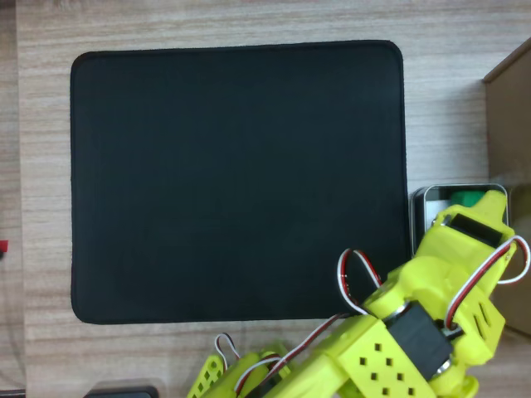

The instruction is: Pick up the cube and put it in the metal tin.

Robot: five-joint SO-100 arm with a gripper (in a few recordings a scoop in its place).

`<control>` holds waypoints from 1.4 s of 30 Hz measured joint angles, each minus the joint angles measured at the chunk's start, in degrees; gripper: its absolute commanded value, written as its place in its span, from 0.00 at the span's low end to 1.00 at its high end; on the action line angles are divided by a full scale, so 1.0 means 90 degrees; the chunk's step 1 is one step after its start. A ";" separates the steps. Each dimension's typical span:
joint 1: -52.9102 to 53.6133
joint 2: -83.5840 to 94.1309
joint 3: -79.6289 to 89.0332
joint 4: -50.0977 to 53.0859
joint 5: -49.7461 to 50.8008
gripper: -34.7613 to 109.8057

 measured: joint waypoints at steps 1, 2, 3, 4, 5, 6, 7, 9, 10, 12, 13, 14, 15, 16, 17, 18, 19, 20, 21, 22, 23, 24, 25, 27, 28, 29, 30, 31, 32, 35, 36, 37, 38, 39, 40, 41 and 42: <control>0.0000 0.0000 0.0078 -0.0078 0.0000 0.49; 0.0000 0.0049 0.0186 -0.0176 0.0000 0.52; 0.0000 0.0137 0.0283 -0.0195 -0.0010 0.52; 0.0000 0.0244 0.0400 -0.0293 -0.0010 0.51; -0.0029 0.0342 0.0410 -0.0313 -0.0010 0.50; -0.0088 0.0469 0.0508 -0.0293 -0.0010 0.50; -0.0166 0.0586 0.0518 -0.0293 -0.0010 0.49; -0.0293 0.0918 0.0547 -0.0137 0.0313 0.47; -0.0244 0.1123 0.0547 0.0000 0.0537 0.46; -0.0459 0.1426 0.0547 0.0215 0.0684 0.44; -0.0625 0.1592 0.0518 0.0400 0.0801 0.43; -0.0742 0.1738 0.0449 0.0654 0.0820 0.42; -0.0791 0.1904 0.0313 0.0908 0.0918 0.42; -0.1055 0.2061 0.0059 0.1191 0.1025 0.41; -0.1182 0.2168 -0.0156 0.1436 0.1133 0.41; -0.1465 0.2285 -0.0459 0.1719 0.1250 0.40; -0.1650 0.2402 -0.0605 0.1875 0.1445 0.40; -0.1865 0.2520 -0.0654 0.1992 0.1484 0.40; -0.2100 0.2549 -0.0732 0.2021 0.1582 0.40; -0.2295 0.2627 -0.0762 0.2109 0.1611 0.38; -0.2490 0.2744 -0.0771 0.2217 0.1611 0.38; -0.2656 0.2852 -0.0771 0.2324 0.1611 0.37; -0.2812 0.2969 -0.0742 0.2354 0.1689 0.35; -0.3252 0.3379 -0.0664 0.2656 0.1875 0.34; -0.3545 0.3604 -0.0576 0.2842 0.2012 0.33; -0.3760 0.3828 -0.0469 0.2900 0.2031 0.31; -0.3926 0.4004 -0.0293 0.2910 0.2129 0.29; -0.4014 0.4111 -0.0166 0.2920 0.2158 0.27; -0.4209 0.4316 0.0059 0.2832 0.2158 0.24; -0.4619 0.4961 0.1025 0.2480 0.2109 0.24; -0.4756 0.5225 0.1318 0.2393 0.2119 0.24; -0.4902 0.5410 0.1611 0.2295 0.2109 0.24; -0.5078 0.5645 0.1826 0.2168 0.2109 0.24; -0.5273 0.5889 0.2129 0.2061 0.2002 0.24; -0.5439 0.6191 0.2373 0.2041 0.1904 0.24; -0.5625 0.6436 0.2588 0.2031 0.1885 0.24; -0.5820 0.6699 0.2793 0.2031 0.1885 0.24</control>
